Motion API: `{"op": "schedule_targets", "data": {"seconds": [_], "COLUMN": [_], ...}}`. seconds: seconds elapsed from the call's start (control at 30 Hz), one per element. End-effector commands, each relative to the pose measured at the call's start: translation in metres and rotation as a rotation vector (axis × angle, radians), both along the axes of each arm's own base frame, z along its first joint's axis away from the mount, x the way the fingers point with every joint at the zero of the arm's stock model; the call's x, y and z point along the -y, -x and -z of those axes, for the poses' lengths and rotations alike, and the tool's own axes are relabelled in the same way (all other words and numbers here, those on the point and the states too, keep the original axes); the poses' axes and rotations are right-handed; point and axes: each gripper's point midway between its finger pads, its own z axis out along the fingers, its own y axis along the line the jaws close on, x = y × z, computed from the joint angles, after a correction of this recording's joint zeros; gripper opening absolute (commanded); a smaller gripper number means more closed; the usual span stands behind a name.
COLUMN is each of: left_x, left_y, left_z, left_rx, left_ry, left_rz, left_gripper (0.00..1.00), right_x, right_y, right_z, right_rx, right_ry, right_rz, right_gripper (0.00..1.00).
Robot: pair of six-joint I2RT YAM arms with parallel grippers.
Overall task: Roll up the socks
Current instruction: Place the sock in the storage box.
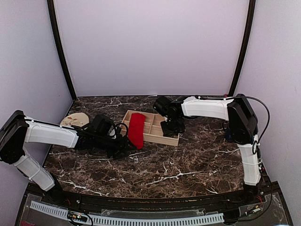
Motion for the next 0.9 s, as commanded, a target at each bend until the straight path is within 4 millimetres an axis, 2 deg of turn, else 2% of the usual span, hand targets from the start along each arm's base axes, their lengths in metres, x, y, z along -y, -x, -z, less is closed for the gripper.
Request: {"op": "schedule_targets", "data": {"seconds": [0.0, 0.37, 0.53, 0.73, 0.87], "left_x": [-0.003, -0.007, -0.008, -0.009, -0.008], "left_y": [-0.001, -0.001, -0.002, -0.004, -0.005], "left_z": [-0.003, -0.002, -0.002, -0.005, -0.005], "left_rx": [0.010, 0.008, 0.007, 0.013, 0.013], "left_ry": [0.002, -0.006, -0.010, -0.013, -0.015], "left_rz": [-0.007, -0.011, -0.013, -0.015, -0.015], "left_gripper": [0.61, 0.61, 0.61, 0.61, 0.61], "right_x": [0.009, 0.010, 0.010, 0.006, 0.002], "right_y": [0.001, 0.001, 0.000, -0.007, -0.012], "right_z": [0.020, 0.048, 0.050, 0.030, 0.010], "right_rx": [-0.083, -0.153, -0.154, -0.110, -0.073], "right_ry": [0.028, 0.033, 0.031, -0.003, -0.034], "right_rz": [0.006, 0.018, 0.020, 0.021, 0.022], "right_gripper": [0.00, 0.00, 0.00, 0.33, 0.41]}}
